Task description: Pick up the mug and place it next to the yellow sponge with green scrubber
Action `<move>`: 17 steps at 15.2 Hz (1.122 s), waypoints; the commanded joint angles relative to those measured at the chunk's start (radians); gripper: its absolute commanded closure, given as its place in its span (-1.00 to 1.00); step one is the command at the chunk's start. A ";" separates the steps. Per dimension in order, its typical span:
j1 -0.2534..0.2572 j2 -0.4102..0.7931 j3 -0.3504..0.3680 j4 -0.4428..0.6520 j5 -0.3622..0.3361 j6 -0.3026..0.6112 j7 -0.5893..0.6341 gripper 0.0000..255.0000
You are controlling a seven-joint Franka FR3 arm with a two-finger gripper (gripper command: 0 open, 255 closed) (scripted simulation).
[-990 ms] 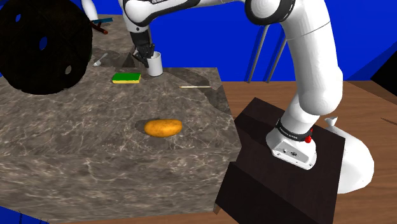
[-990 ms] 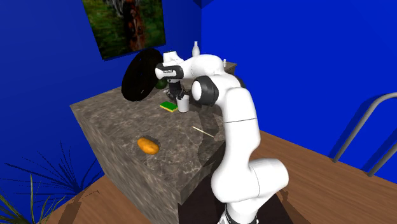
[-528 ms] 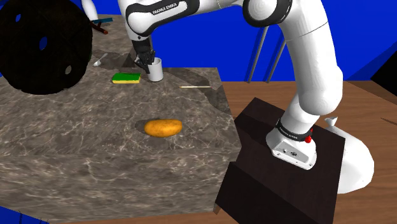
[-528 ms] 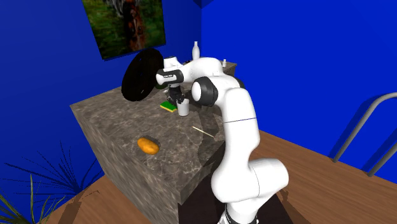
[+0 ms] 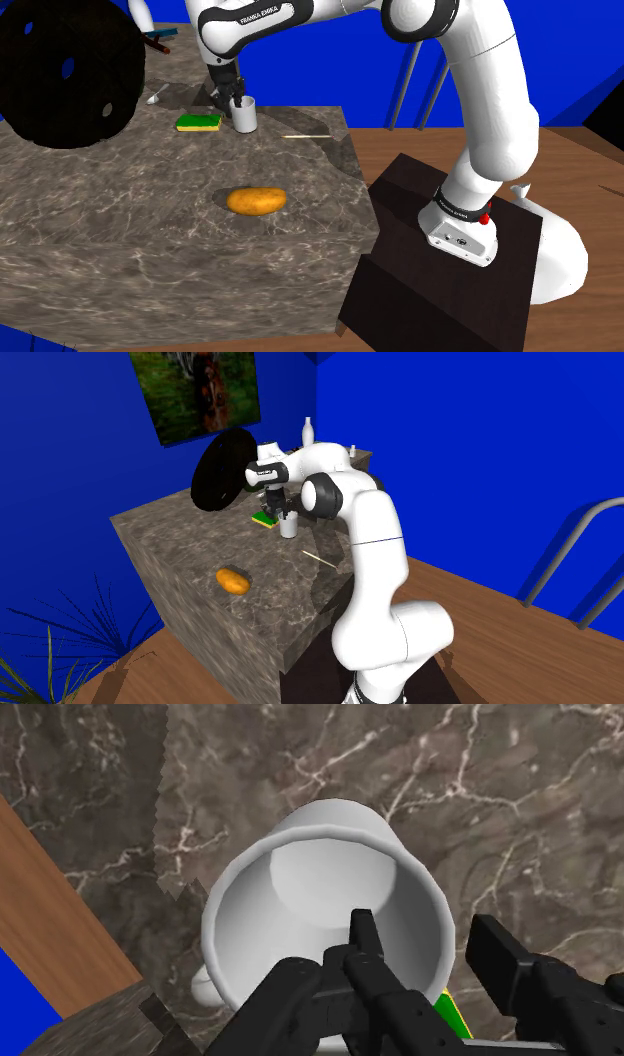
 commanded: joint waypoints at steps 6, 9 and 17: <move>0.003 -0.007 0.002 0.022 0.003 -0.029 -0.003 -1.00; 0.013 -0.019 0.007 0.097 0.010 -0.114 -0.011 -1.00; 0.013 -0.019 0.007 0.097 0.010 -0.114 -0.011 -1.00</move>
